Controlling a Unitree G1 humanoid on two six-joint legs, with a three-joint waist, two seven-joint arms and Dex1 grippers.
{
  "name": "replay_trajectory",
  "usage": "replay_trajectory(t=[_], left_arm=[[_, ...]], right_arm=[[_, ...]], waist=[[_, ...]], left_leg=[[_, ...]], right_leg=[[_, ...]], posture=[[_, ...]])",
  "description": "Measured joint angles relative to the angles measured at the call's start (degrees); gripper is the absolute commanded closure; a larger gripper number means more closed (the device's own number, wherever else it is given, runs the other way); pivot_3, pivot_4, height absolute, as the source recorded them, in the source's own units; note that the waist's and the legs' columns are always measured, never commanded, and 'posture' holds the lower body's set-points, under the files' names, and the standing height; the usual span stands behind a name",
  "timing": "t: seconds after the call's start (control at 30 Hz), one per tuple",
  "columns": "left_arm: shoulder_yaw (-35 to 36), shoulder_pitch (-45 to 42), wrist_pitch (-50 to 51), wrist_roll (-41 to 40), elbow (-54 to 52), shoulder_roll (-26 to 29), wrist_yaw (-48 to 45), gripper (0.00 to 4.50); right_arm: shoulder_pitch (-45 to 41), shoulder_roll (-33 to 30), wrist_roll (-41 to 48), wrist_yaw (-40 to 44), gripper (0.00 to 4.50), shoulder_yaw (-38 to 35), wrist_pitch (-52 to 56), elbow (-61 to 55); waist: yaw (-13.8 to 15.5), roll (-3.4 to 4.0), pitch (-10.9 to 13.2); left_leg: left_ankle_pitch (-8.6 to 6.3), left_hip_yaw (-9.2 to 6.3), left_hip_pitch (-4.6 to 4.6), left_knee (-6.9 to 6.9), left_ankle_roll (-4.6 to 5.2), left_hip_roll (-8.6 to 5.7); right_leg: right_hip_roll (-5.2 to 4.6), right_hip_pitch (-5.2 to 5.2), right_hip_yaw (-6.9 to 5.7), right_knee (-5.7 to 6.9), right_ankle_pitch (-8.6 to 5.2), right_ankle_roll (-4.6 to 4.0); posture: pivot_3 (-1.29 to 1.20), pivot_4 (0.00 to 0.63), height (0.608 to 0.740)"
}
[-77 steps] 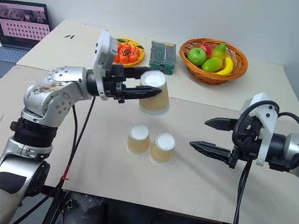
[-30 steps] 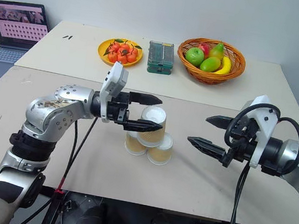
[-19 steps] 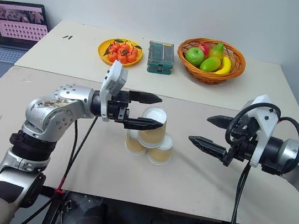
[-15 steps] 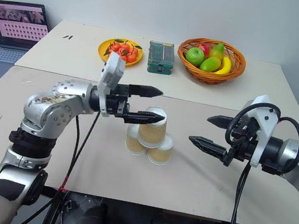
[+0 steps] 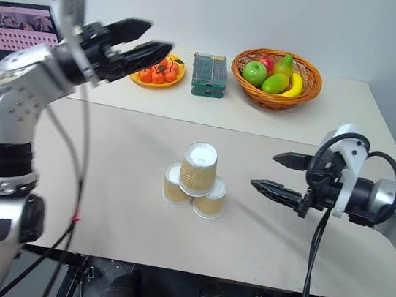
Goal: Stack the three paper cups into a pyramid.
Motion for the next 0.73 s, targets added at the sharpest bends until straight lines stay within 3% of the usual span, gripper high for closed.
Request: replay_trajectory(t=[0.17, 0.37, 0.6, 0.73], left_arm=[[4.0, 14.8, 0.1, 0.5, -11.3, 2.9, 3.7, 0.07], [2.9, 29.5, -2.1, 3.2, -16.0, -0.7, 6.8, 0.07], [2.1, 38.9, -7.6, 7.4, -19.5, -2.9, 9.4, 0.07], [0.5, 39.4, -8.9, 8.8, -20.2, -5.1, 11.5, 0.07]], right_arm=[[2.3, -2.1, -2.2, 5.3, 0.00, -0.6, -2.5, 4.0], [0.9, 0.5, -8.2, 5.8, 0.00, 7.0, -6.6, 8.7], [3.2, 4.8, -10.9, 4.2, 0.00, 8.8, -8.4, 9.4], [3.8, 5.8, -11.4, 2.8, 0.00, 8.5, -8.8, 9.4]], waist=[[0.4, 0.00, 0.0], [0.0, -0.06, 0.0], [0.1, -0.05, 0.0], [0.4, -0.06, 0.0]], left_leg=[[0.01, 0.00, 0.10, 0.18, -0.02, -0.03], [0.07, 0.00, 0.15, 0.24, 0.00, -0.03], [0.05, 0.00, 0.07, 0.12, -0.01, -0.03], [0.05, 0.00, 0.07, 0.17, -0.01, -0.03]], right_leg=[[-0.03, 0.14, 0.00, -0.03, -0.12, 0.13], [-0.02, 0.12, 0.00, -0.02, -0.19, -0.13], [-0.02, 0.08, 0.01, -0.09, -0.20, -0.13], [-0.02, 0.12, 0.01, -0.08, -0.23, -0.10]], posture=[[0.00, 0.150, 0.740], [0.00, 0.150, 0.740], [0.00, 0.150, 0.740], [0.00, 0.150, 0.740]])
